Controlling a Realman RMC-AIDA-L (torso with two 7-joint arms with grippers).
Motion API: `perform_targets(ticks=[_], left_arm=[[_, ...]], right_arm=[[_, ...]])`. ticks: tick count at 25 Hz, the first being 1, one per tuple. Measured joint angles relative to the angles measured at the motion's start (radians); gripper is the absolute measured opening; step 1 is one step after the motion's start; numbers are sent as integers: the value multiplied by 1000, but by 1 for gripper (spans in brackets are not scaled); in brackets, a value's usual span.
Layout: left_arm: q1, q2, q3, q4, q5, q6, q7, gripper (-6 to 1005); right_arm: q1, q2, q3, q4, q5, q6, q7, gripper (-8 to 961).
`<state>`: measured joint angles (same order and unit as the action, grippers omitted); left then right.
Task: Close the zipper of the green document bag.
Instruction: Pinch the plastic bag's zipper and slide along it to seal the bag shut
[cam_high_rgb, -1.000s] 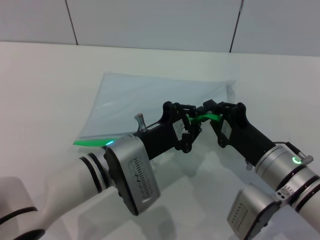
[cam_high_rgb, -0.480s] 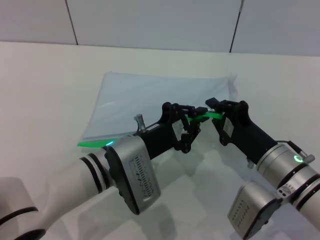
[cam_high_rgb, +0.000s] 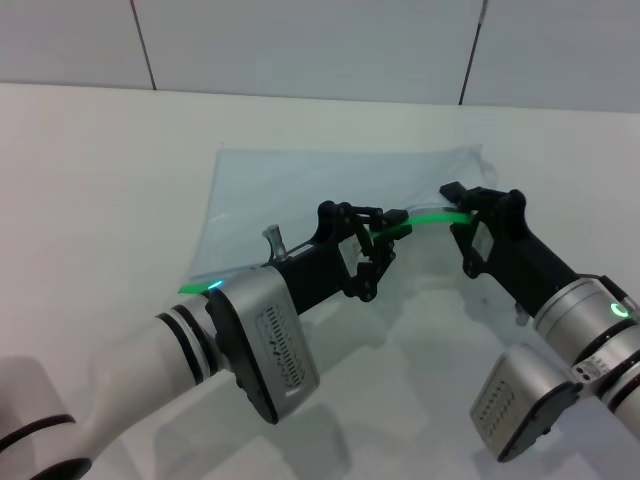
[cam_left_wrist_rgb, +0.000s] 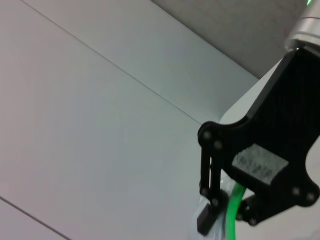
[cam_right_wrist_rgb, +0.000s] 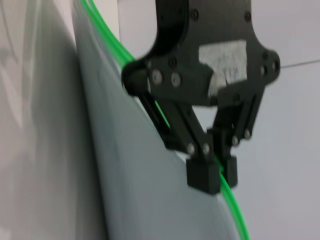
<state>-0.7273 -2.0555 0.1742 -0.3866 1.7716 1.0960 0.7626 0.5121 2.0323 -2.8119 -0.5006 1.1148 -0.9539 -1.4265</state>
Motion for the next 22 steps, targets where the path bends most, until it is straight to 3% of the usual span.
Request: perform_targets(ticks=[14, 22], left_arm=[[13, 1, -19, 1, -3, 2, 1, 83], [35, 3, -58, 7, -3, 8, 1, 83]], right_arm=[[-34, -1, 105, 22, 0, -4, 8, 140], [-68, -2, 195, 65, 1, -74, 54, 144]])
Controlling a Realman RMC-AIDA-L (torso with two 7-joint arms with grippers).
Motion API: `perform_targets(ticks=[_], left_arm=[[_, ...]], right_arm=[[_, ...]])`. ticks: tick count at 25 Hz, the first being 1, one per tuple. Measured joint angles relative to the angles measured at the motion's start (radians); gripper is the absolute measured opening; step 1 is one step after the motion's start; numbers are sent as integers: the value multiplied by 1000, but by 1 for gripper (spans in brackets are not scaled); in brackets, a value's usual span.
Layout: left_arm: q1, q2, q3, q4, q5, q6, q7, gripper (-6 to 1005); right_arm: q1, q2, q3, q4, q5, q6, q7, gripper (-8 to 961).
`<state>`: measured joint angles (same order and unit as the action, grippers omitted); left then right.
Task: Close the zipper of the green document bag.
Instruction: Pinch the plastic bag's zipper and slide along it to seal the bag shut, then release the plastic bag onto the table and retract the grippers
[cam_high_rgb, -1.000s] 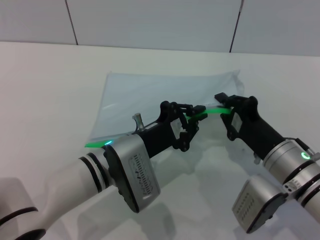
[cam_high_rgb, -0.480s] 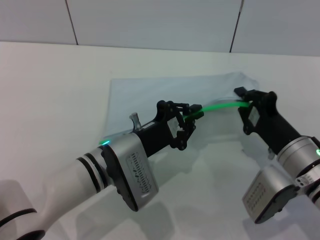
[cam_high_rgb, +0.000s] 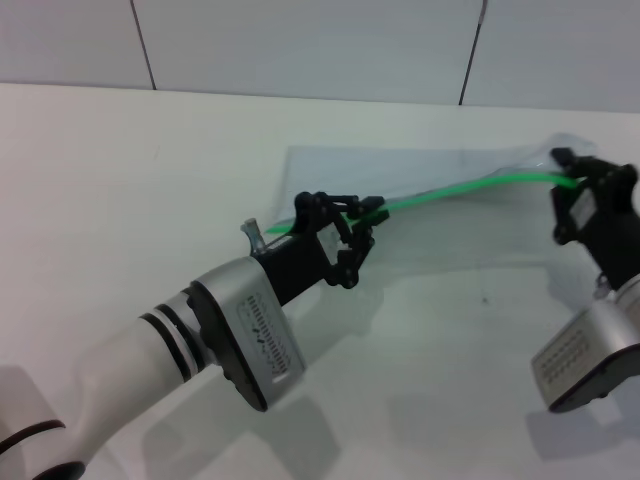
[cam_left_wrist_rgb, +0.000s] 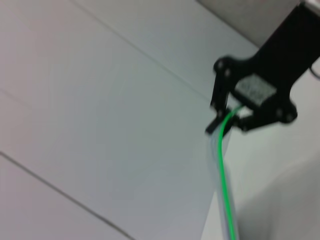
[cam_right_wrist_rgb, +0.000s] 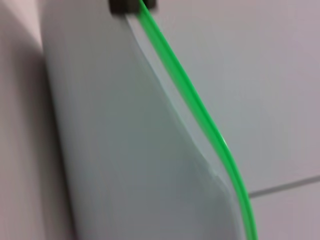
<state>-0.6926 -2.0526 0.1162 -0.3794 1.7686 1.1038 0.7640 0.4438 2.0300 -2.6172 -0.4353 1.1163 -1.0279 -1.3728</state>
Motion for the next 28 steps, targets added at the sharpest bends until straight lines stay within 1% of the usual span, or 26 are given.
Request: perform_targets(ticks=[11, 17, 23, 26, 28], left_arm=[[35, 3, -64, 4, 0, 1, 1, 84], [40, 3, -67, 9, -18, 8, 1, 84], [40, 2, -68, 3, -23, 101, -8, 84], [52, 2, -68, -2, -24, 186, -17, 135], [52, 2, -68, -2, -24, 186, -17, 169]], right_arm=[[-32, -2, 111, 31, 1, -8, 1, 151], [-41, 0, 113, 48, 0, -43, 7, 154], [-51, 4, 120, 66, 1, -126, 14, 157], [-65, 5, 119, 65, 2, -202, 19, 159], [-74, 5, 112, 62, 0, -265, 45, 160]])
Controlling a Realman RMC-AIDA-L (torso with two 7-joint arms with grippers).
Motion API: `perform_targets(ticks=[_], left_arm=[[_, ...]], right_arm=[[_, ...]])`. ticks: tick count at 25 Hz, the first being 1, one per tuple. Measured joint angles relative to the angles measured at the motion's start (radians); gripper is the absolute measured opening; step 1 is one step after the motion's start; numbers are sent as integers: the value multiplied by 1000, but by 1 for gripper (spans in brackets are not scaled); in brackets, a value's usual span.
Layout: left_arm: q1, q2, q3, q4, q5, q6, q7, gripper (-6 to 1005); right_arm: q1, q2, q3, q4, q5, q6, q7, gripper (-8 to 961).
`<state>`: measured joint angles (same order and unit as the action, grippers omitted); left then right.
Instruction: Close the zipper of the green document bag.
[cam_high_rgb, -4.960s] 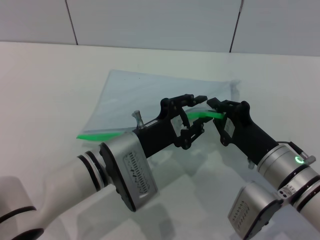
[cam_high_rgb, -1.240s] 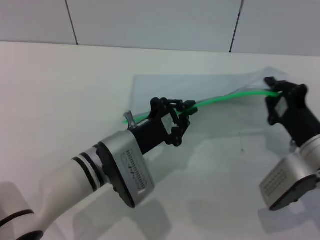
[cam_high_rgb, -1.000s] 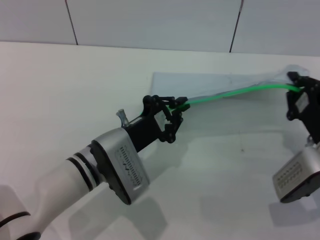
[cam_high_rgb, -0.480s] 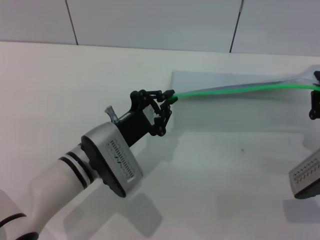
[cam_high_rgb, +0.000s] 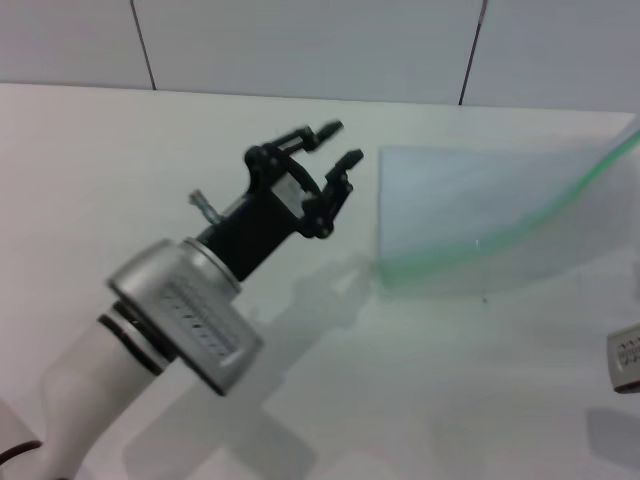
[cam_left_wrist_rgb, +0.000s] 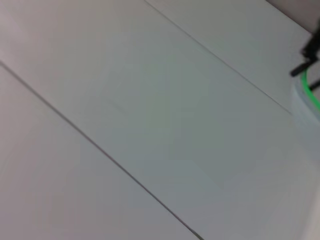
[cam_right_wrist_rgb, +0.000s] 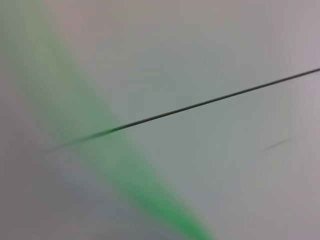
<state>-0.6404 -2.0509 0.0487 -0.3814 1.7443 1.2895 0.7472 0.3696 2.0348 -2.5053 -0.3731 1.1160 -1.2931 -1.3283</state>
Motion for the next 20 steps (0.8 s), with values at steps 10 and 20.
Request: perform_targets(ticks=[10, 20], left_arm=[[55, 6, -1, 45, -98, 276, -328, 433], [96, 11, -1, 155, -259, 379, -819, 679]], right_arm=[[-23, -2, -48, 1, -6, -258, 408, 454], [-8, -10, -76, 81, -17, -395, 1196, 695]])
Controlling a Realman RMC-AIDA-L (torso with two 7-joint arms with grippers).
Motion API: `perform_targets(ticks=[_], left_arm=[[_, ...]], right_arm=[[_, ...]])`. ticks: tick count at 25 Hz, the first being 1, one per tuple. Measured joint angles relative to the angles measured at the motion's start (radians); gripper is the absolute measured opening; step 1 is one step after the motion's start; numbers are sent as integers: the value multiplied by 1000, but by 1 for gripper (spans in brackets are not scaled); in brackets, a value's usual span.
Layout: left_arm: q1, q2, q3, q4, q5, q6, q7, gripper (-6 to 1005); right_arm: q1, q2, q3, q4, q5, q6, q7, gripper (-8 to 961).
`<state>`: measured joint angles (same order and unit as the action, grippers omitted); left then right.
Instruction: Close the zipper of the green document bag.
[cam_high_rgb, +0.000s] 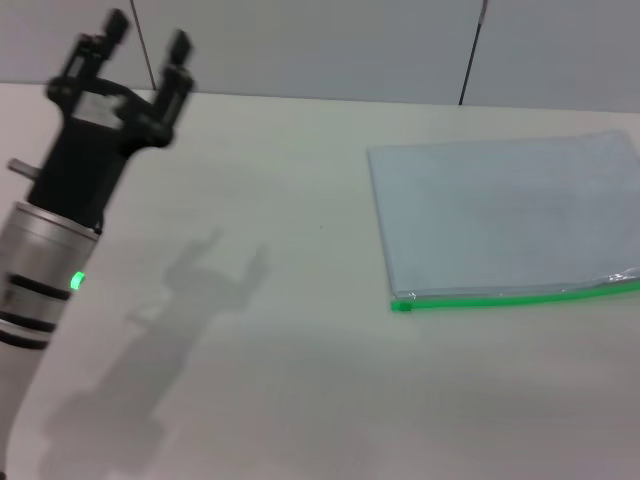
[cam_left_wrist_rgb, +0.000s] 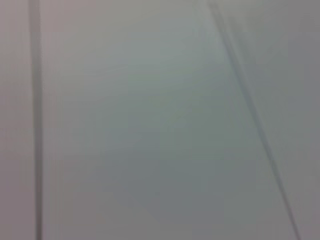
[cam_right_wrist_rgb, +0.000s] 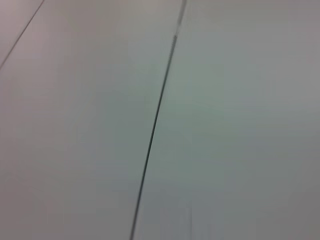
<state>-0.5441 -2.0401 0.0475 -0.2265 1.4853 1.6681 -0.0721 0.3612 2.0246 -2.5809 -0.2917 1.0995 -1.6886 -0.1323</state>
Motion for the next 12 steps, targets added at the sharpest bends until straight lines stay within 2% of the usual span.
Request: perform_targets(ticks=[2, 3, 4, 7, 12], left_arm=[[0, 0, 0, 8, -10, 0, -34, 694], [1, 0, 0, 30, -39, 0, -128, 701], [1, 0, 0, 30, -39, 0, -128, 709], [3, 2, 0, 62, -74, -7, -268, 732], [0, -1, -1, 65, -78, -37, -267, 762]], right_arm=[[12, 0, 0, 40, -4, -3, 110, 707], [16, 0, -1, 55, -5, -5, 146, 713], [19, 0, -1, 66, -6, -7, 164, 719], [22, 0, -1, 75, -7, -11, 175, 725], [24, 0, 3, 75, -5, -9, 175, 725]])
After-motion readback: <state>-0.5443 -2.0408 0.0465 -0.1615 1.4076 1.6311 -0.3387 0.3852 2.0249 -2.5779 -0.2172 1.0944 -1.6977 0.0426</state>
